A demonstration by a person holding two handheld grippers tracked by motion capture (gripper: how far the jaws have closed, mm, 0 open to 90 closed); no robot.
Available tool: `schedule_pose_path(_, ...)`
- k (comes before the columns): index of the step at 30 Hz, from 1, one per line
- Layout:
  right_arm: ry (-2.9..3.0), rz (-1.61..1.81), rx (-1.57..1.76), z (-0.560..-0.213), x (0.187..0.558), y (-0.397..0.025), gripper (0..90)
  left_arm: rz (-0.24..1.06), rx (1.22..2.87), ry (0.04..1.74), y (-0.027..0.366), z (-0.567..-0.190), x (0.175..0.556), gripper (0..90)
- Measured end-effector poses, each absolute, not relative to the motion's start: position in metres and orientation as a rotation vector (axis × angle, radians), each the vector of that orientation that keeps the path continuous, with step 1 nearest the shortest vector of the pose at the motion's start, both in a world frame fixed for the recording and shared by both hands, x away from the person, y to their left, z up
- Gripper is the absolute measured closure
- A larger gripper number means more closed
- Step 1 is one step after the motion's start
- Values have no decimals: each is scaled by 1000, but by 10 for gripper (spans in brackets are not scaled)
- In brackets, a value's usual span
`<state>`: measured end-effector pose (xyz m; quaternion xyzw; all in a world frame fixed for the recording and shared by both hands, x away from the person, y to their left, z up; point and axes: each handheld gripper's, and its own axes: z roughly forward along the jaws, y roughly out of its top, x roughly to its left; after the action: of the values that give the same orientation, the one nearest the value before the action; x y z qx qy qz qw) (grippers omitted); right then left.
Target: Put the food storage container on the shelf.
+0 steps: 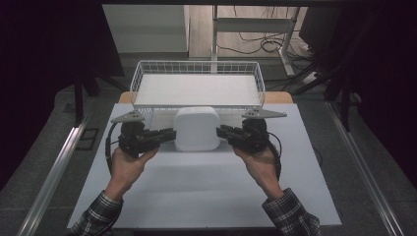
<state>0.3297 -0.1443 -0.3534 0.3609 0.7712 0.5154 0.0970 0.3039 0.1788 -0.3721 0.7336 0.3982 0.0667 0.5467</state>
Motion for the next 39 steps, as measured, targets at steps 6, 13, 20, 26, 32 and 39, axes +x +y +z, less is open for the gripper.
schedule_pose_path(6, 2260, 1554, 1047, -330, 343, -138, 780, 182, 1717, 937, 186, -350, 315, 808)
schedule_pose_path(13, 2234, 1568, 1034, -307, 361, -129, 779, 206, 1705, 936, 192, -327, 331, 807)
schedule_pose_path(20, 2208, 1569, 1041, -290, 381, -123, 777, 213, 1700, 937, 196, -309, 352, 807)
schedule_pose_path(26, 2201, 1562, 1069, -280, 400, -120, 775, 203, 1702, 960, 196, -300, 373, 806)
schedule_pose_path(32, 2208, 1547, 1120, -282, 417, -122, 773, 179, 1713, 990, 191, -303, 390, 801)
schedule_pose_path(39, 2223, 1519, 1177, -288, 426, -126, 770, 165, 1727, 1011, 184, -309, 401, 791)
